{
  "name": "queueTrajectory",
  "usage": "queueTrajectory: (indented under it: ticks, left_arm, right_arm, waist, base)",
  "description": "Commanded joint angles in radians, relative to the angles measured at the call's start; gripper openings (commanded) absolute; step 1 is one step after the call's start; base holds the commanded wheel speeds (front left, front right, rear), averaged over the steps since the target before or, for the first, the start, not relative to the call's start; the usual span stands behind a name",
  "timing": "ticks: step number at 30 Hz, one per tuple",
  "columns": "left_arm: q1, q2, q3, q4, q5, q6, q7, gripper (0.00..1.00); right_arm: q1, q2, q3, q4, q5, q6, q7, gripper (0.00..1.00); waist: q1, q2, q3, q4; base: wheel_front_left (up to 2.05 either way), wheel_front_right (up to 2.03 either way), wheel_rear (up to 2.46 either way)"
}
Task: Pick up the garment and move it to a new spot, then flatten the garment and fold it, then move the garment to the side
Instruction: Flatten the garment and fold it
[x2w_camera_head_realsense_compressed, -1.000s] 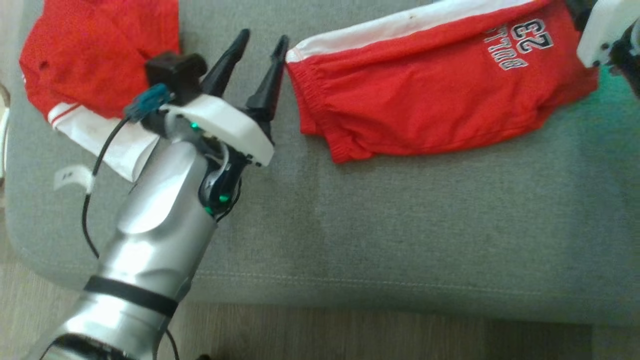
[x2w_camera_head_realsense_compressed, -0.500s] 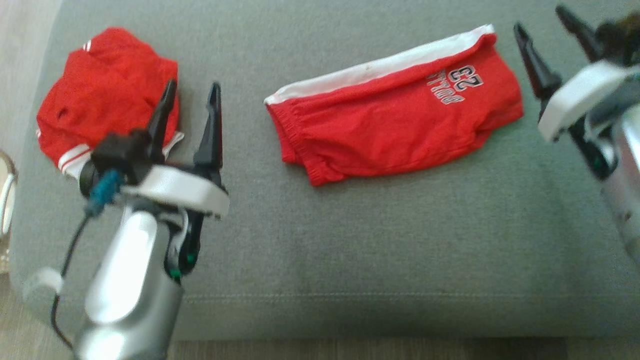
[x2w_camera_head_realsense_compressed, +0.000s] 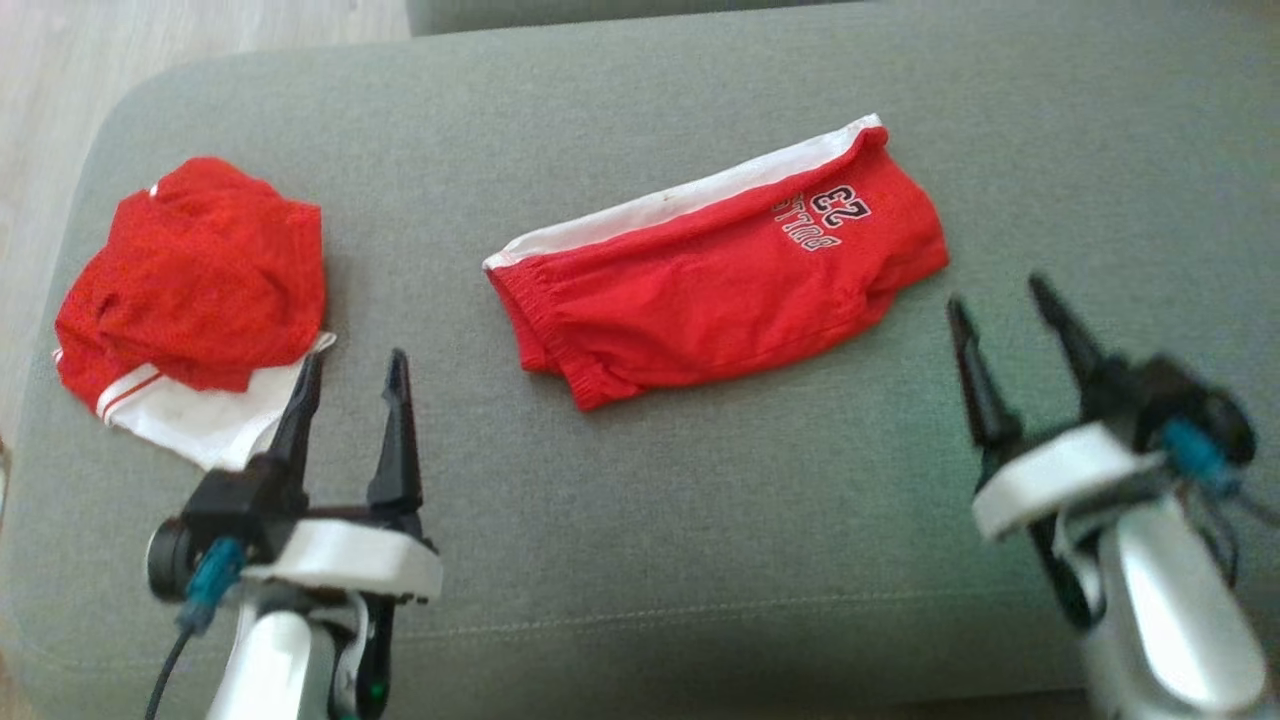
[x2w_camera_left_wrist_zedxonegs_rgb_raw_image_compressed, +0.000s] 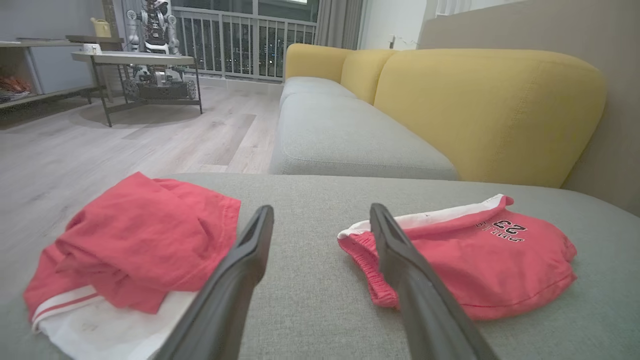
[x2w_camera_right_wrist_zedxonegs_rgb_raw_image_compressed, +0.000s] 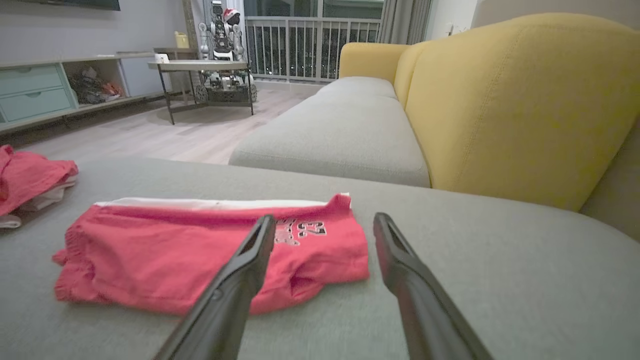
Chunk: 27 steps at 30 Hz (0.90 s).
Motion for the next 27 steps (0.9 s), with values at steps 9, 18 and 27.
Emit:
queueTrajectory:
  ticks: [9,18,27]
  left_arm:
    - [0.073,-0.011,0.083,-0.127,0.032,-0.025,-0.006,1.0]
    - [0.079,-0.012,0.062,-0.13,0.021,-0.017,-0.006,1.0]
    - [0.053,-0.012,0.025,-0.126,0.022,-0.053,-0.006,1.0]
  right_arm:
    - [0.119,0.075,-0.047,-0.116,-0.034,-0.001,-0.009,1.0]
    - [0.132,0.082,-0.059,-0.118,-0.04,-0.001,-0.009,1.0]
    - [0.089,0.083,-0.077,-0.106,-0.003,-0.001,-0.001,1.0]
  waist:
    - [0.0,-0.0001,-0.011,0.003]
    - [0.0,-0.0001,-0.011,0.018]
    - [0.0,-0.0001,0.056,0.032]
  base:
    - [0.0,0.0,0.0]
    - [0.0,0.0,0.0]
    - [0.0,0.0,0.0]
